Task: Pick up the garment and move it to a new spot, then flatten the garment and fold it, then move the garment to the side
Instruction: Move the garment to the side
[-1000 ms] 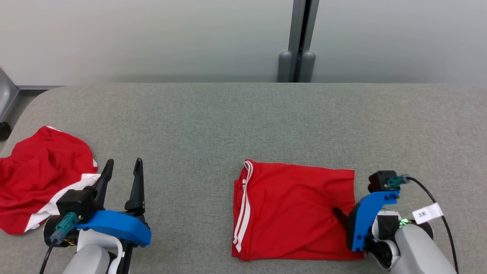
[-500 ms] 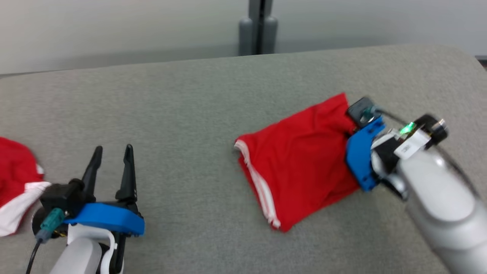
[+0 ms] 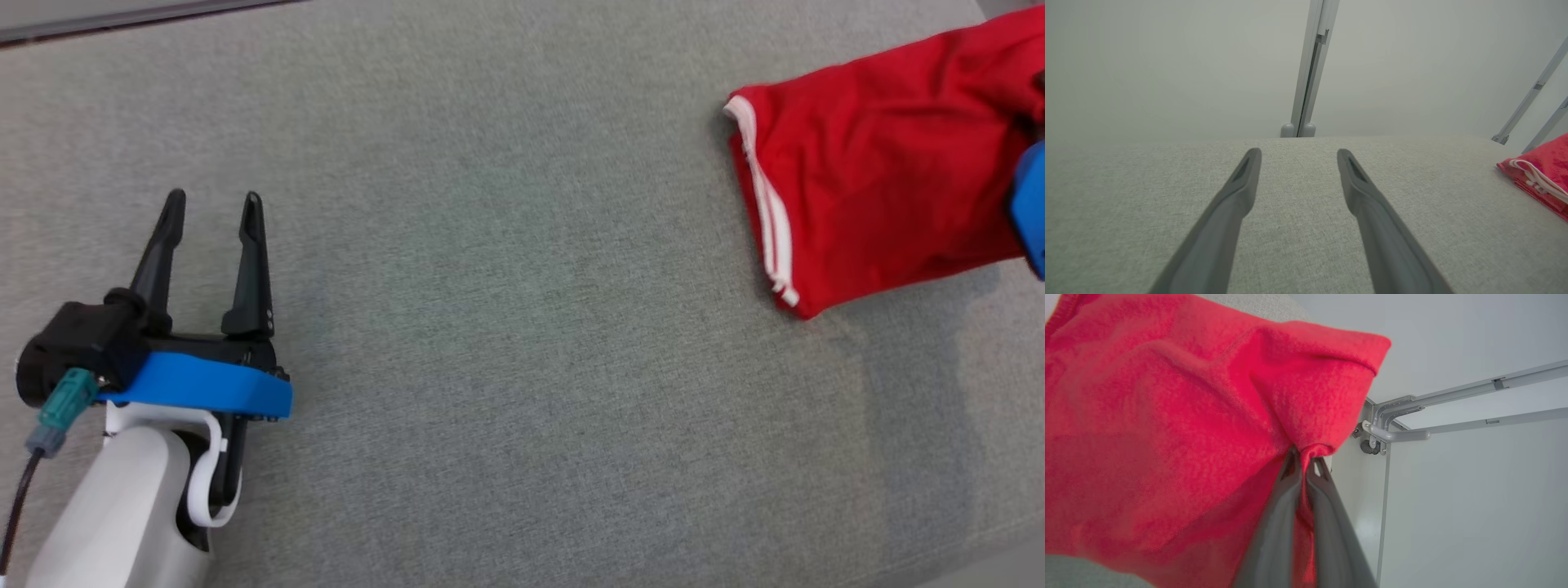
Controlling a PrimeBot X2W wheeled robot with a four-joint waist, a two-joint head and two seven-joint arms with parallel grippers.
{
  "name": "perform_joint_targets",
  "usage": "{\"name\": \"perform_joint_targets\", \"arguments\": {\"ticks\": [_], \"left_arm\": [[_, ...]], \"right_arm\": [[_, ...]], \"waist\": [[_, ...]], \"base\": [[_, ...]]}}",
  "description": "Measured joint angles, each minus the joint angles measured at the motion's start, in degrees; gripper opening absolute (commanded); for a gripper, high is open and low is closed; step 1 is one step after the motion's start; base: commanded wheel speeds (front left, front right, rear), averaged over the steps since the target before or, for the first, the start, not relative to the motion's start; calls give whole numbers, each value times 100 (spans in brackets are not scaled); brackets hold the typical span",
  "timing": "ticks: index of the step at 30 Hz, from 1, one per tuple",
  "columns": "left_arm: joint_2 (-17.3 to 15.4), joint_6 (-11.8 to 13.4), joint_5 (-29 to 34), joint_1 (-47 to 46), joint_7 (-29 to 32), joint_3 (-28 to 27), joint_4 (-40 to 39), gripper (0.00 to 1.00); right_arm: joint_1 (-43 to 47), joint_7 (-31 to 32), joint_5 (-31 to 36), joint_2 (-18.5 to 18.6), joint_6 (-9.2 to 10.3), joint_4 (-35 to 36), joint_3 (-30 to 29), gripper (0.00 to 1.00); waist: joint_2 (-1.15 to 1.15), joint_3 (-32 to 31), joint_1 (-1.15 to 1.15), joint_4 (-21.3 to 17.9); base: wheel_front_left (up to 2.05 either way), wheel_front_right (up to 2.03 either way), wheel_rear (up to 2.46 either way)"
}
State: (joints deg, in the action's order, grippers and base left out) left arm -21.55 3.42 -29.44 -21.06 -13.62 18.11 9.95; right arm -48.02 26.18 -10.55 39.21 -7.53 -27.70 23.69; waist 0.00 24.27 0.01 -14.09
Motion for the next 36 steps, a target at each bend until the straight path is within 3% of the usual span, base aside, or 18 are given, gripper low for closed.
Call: {"name": "perform_joint_targets", "arguments": {"ticks": [8, 16, 17, 18, 19, 29, 36], "left_arm": [[-250, 60, 122, -160, 222, -19, -359, 100], [-367, 83, 140, -182, 345, -5, -560, 100], [-375, 86, 140, -186, 345, -5, -571, 100], [-381, 102, 138, -187, 345, -7, -575, 100], [-386, 107, 137, -187, 345, -5, -575, 100], [-249, 133, 18, -38, 186, 4, -366, 100], [7, 89, -108, 223, 20, 67, 35, 100]], "right_arm": [[-244, -946, 657, 188, -1, -343, -453, 0], [-194, -1390, 1327, -123, -1, -547, -1182, 0], [-184, -1435, 1417, -143, -1, -564, -1284, 15], [-168, -1462, 1500, -165, -1, -590, -1393, 71], [-137, -1507, 1555, -201, -1, -601, -1486, 100], [287, -1803, 1850, -671, -1, -472, -1905, 100], [998, -2164, 1566, -1198, 1, 11, -2158, 100]], "waist": [[0, 484, 0, -238], [0, 608, 0, -241], [0, 607, 0, -227], [0, 600, 0, -213], [0, 588, 0, -197], [0, 152, -1, 13], [0, -550, -2, 325]], "base": [[0, 0, 0], [0, 0, 0], [0, 0, 0], [0, 0, 0], [0, 0, 0], [0, 0, 0], [0, 0, 0]]}}
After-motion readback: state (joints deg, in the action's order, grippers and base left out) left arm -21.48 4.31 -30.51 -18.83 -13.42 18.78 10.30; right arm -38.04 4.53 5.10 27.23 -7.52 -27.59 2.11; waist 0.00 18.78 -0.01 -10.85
